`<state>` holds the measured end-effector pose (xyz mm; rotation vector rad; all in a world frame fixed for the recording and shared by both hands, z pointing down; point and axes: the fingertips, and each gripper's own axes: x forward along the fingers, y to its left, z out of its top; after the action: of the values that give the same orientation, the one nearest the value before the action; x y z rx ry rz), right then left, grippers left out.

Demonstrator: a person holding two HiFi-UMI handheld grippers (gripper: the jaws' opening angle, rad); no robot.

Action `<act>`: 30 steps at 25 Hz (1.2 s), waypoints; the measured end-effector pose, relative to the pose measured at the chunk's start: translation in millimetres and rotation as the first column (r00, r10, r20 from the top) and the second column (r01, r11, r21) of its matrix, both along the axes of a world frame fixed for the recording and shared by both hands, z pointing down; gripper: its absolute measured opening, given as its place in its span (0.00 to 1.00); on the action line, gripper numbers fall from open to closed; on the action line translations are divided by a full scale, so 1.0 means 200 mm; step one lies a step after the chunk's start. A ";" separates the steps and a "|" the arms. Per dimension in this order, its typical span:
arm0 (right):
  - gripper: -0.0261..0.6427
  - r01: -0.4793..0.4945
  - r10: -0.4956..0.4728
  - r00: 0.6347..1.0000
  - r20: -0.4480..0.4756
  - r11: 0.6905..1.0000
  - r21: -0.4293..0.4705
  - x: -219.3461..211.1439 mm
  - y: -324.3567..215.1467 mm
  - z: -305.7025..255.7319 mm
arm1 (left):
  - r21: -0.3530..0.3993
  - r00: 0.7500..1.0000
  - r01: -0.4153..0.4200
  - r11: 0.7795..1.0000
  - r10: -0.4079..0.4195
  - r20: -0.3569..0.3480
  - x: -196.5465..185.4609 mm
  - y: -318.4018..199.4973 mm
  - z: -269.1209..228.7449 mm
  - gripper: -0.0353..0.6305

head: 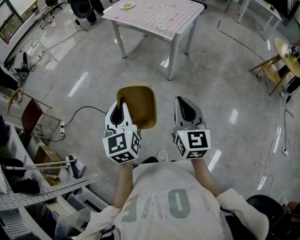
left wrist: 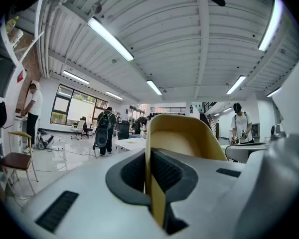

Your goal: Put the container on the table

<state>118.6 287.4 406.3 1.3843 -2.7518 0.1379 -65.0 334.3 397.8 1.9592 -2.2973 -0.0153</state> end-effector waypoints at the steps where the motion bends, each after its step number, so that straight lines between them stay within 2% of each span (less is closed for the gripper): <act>1: 0.08 0.000 0.000 1.000 0.001 1.000 0.003 0.00 0.00 0.00 | 0.002 1.000 -0.002 1.000 0.002 0.002 0.00 -0.01 0.00 0.09; 11: 0.08 -0.013 0.013 0.998 0.065 1.000 -0.003 0.00 -0.06 0.00 | 0.003 1.000 -0.018 1.000 0.018 0.009 -0.01 -0.08 0.02 0.09; 20: 0.08 -0.045 0.046 0.998 0.052 0.999 -0.030 0.06 -0.16 0.05 | -0.008 1.000 -0.013 1.000 0.013 -0.012 0.00 -0.18 0.07 0.09; 26: 0.08 -0.043 0.048 0.995 0.084 0.998 -0.054 0.00 -0.22 0.09 | -0.035 1.000 -0.018 0.999 0.018 -0.012 -0.06 -0.25 0.11 0.09; 30: 0.08 -0.044 0.048 0.996 0.072 0.998 -0.055 0.01 -0.28 0.11 | -0.060 0.999 -0.020 0.998 0.018 -0.040 -0.06 -0.35 0.16 0.09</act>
<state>121.1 231.4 428.5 1.4586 -2.7531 0.2668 -77.5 264.4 430.6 1.9341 -2.2276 0.0164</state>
